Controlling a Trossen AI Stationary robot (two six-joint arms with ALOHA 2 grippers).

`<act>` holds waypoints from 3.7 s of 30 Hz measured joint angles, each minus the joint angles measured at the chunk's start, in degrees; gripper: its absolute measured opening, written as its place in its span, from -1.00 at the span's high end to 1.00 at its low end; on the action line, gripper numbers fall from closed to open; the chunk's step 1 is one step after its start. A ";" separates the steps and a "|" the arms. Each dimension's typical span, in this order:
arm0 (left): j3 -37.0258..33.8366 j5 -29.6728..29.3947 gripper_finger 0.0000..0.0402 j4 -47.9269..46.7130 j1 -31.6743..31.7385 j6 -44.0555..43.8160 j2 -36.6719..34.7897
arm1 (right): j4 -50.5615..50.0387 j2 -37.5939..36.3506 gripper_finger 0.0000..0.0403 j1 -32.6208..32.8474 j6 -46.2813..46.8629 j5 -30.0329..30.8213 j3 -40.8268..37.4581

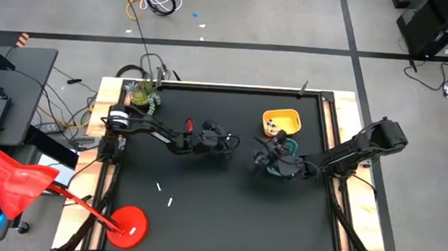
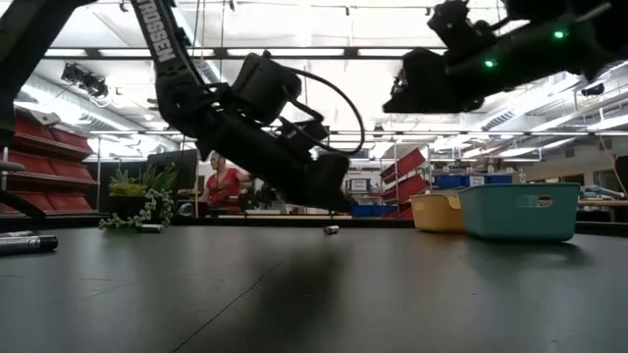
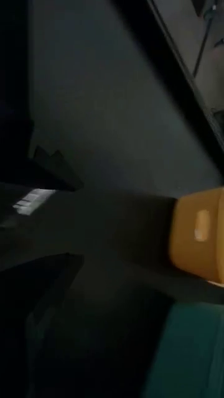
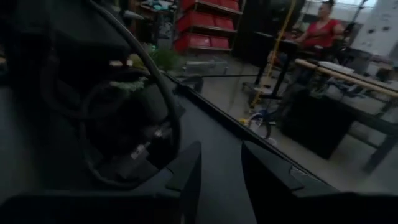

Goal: Sort batteries
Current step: Put the silver black battery into the yellow bin

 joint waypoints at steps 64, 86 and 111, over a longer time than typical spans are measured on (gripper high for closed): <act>1.07 36.78 0.85 28.89 0.18 9.38 -4.53 | 1.51 1.43 0.44 -1.96 13.53 -17.31 -3.79; 1.16 39.56 0.83 27.54 -0.10 7.57 -4.64 | 10.13 10.32 0.26 -1.53 1.55 -18.85 4.59; 1.22 35.86 0.47 22.34 -0.12 3.27 -4.77 | 7.76 9.28 0.98 0.36 0.70 -17.17 4.39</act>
